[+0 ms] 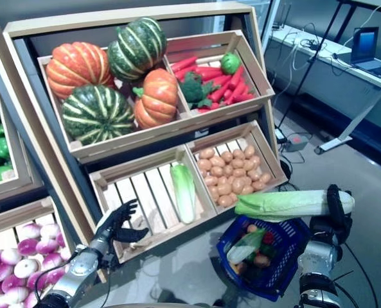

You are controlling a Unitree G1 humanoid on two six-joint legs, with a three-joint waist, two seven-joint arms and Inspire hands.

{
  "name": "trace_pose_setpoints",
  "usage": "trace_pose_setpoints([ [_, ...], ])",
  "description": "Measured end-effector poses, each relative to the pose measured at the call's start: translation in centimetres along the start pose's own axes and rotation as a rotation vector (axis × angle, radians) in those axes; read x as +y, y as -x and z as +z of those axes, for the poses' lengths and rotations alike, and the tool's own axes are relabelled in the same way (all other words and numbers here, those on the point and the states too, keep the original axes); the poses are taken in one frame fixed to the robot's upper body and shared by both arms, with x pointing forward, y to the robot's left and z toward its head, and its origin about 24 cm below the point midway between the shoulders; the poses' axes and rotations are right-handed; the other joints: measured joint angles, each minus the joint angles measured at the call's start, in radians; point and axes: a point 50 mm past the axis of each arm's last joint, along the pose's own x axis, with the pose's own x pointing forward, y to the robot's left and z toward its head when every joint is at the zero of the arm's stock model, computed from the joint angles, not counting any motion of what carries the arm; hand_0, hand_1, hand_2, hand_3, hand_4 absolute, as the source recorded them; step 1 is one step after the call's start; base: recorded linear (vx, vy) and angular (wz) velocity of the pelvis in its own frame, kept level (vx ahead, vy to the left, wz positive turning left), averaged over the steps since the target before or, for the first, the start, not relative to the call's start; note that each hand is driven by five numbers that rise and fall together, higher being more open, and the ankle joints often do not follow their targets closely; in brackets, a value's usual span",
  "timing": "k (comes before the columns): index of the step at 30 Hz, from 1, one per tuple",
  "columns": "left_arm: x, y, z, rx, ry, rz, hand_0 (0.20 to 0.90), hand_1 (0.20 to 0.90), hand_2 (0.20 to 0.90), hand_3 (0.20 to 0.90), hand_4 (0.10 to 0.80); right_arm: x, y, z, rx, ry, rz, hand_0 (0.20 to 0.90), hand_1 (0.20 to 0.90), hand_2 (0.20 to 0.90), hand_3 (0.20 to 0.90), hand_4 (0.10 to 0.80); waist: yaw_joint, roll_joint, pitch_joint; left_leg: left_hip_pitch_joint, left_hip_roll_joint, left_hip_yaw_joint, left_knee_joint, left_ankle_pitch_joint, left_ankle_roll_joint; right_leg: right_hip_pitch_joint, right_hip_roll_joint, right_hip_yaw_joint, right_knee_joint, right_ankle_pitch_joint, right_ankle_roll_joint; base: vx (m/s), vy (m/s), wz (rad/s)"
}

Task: Put vegetables into the basket

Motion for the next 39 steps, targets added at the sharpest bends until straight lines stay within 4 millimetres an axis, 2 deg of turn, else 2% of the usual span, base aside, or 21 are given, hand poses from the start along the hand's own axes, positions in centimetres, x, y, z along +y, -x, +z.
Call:
trace_pose_setpoints([
  [4, 0.4, 0.1, 1.4, -0.053, -0.022, -0.026, 0.900, 0.900, 0.900, 0.900, 0.800, 0.4, -0.1, 0.6, -0.022, 0.253, 0.025, 0.300, 0.300, 0.300, 0.300, 0.400, -0.001, 0.013, 0.012, 0.006, 0.000, 0.011, 0.001, -0.001, 0.001, -0.001, 0.001, 0.011, 0.000, 0.003, -0.001, 0.052, -0.072, -0.08],
  [8, 1.4, 0.1, 4.1, -0.159, -0.068, -0.043, 0.900, 0.900, 0.900, 0.900, 0.800, 1.4, -0.3, 1.0, -0.052, 0.585, 0.096, 0.300, 0.300, 0.300, 0.300, 0.400, 0.009, 0.022, 0.016, -0.012, -0.001, 0.012, 0.003, 0.000, 0.000, -0.019, 0.001, 0.017, 0.000, 0.009, -0.002, -0.102, -0.069, -0.05],
  [12, 2.5, -0.9, 6.9, -0.244, -0.090, -0.029, 0.900, 0.900, 0.900, 0.900, 0.800, 4.5, -0.6, 0.7, -0.136, 0.972, 0.212, 0.300, 0.300, 0.300, 0.300, 0.400, 0.015, 0.031, 0.050, -0.055, -0.003, 0.010, 0.004, 0.014, 0.002, -0.071, 0.000, 0.026, 0.001, 0.029, -0.007, -0.176, -0.053, -0.07],
  [14, 2.8, -1.1, 8.1, -0.286, -0.075, -0.022, 0.900, 0.900, 0.900, 0.900, 0.800, 6.0, -0.8, 0.6, -0.185, 1.028, 0.233, 0.300, 0.300, 0.300, 0.300, 0.400, 0.016, 0.034, 0.080, -0.079, -0.004, 0.009, 0.009, 0.021, 0.003, -0.094, -0.001, 0.026, 0.001, 0.038, -0.009, -0.249, -0.020, 0.00],
  [19, 2.8, -2.3, 12.3, -0.428, -0.074, -0.017, 0.900, 0.900, 0.900, 0.900, 0.800, 11.6, -1.5, 0.6, -0.293, 0.975, 0.245, 0.300, 0.300, 0.300, 0.300, 0.400, 0.019, 0.069, 0.217, -0.164, -0.014, -0.015, 0.053, 0.030, 0.009, -0.151, -0.011, 0.018, 0.002, 0.069, -0.015, -0.208, -0.019, 0.06],
  [24, 2.3, -2.5, 15.3, -0.549, -0.073, -0.028, 0.900, 0.900, 0.900, 0.900, 0.800, 13.5, -1.8, 0.7, -0.312, 0.944, 0.253, 0.300, 0.300, 0.300, 0.300, 0.400, 0.035, 0.091, 0.289, -0.207, -0.015, -0.041, 0.096, 0.026, 0.010, -0.164, -0.017, -0.010, 0.017, 0.069, -0.017, -0.129, -0.008, 0.16],
  [26, 2.2, -2.5, 17.5, -0.637, -0.078, -0.029, 0.900, 0.900, 0.900, 0.900, 0.800, 15.5, -1.9, 0.9, -0.337, 0.914, 0.275, 0.300, 0.300, 0.300, 0.300, 0.400, 0.037, 0.098, 0.340, -0.267, -0.014, -0.043, 0.182, -0.004, 0.018, -0.216, -0.027, -0.018, 0.092, 0.050, -0.028, -0.063, -0.005, 0.06],
  [28, 2.1, -2.5, 18.7, -0.675, -0.082, -0.033, 0.900, 0.900, 0.900, 0.900, 0.800, 16.5, -1.9, 0.9, -0.344, 0.899, 0.289, 0.300, 0.300, 0.300, 0.300, 0.400, 0.041, 0.098, 0.375, -0.300, -0.014, -0.045, 0.257, -0.035, 0.023, -0.252, -0.039, -0.027, 0.173, 0.020, -0.030, -0.039, -0.031, -0.03],
  [31, 2.2, -2.3, 19.1, -0.694, -0.084, -0.027, 0.900, 0.900, 0.900, 0.900, 0.800, 16.8, -1.8, 0.5, -0.340, 0.915, 0.305, 0.300, 0.300, 0.300, 0.300, 0.400, 0.051, 0.085, 0.395, -0.404, -0.010, -0.046, 0.518, -0.167, 0.037, -0.378, -0.091, -0.029, 0.473, -0.125, -0.050, -0.051, -0.043, -0.09],
  [32, 2.3, -2.3, 19.1, -0.695, -0.084, -0.021, 0.900, 0.900, 0.900, 0.900, 0.800, 16.8, -1.8, 0.5, -0.340, 0.916, 0.304, 0.300, 0.300, 0.300, 0.300, 0.400, 0.051, 0.082, 0.397, -0.433, -0.010, -0.049, 0.577, -0.198, 0.041, -0.405, -0.105, -0.025, 0.537, -0.160, -0.046, -0.043, -0.039, 0.01],
  [35, 2.6, -2.1, 19.4, -0.717, -0.092, -0.014, 0.900, 0.900, 0.900, 0.900, 0.800, 16.7, -1.9, 0.7, -0.333, 0.911, 0.308, 0.300, 0.300, 0.300, 0.300, 0.400, 0.043, 0.074, 0.401, -0.526, -0.010, -0.068, 0.732, -0.263, 0.052, -0.494, -0.139, -0.016, 0.701, -0.231, -0.054, -0.028, -0.042, 0.12],
  [37, 2.8, -2.0, 19.4, -0.723, -0.089, -0.011, 0.900, 0.900, 0.900, 0.900, 0.800, 16.5, -2.0, 0.5, -0.298, 0.894, 0.326, 0.300, 0.300, 0.300, 0.300, 0.400, 0.045, 0.064, 0.407, -0.594, -0.011, -0.074, 0.825, -0.298, 0.053, -0.569, -0.155, 0.006, 0.800, -0.271, -0.040, 0.003, -0.026, 0.06],
  [38, 2.8, -2.0, 19.4, -0.721, -0.075, -0.011, 0.900, 0.900, 0.900, 0.900, 0.800, 16.3, -2.0, 0.4, -0.281, 0.887, 0.329, 0.458, 0.458, 0.458, 0.458, 0.505, 0.045, 0.064, 0.409, -0.617, -0.010, -0.078, 0.852, -0.305, 0.051, -0.593, -0.159, 0.010, 0.831, -0.282, -0.042, -0.013, -0.031, 0.06],
  [39, 2.8, -2.0, 19.3, -0.720, -0.068, -0.014, 0.900, 0.900, 0.900, 0.900, 0.800, 16.0, -2.2, 0.4, -0.260, 0.876, 0.327, 0.900, 0.900, 0.900, 0.900, 0.800, 0.043, 0.064, 0.412, -0.634, -0.008, -0.080, 0.874, -0.309, 0.050, -0.611, -0.161, 0.013, 0.859, -0.292, -0.046, -0.018, -0.028, 0.07],
])
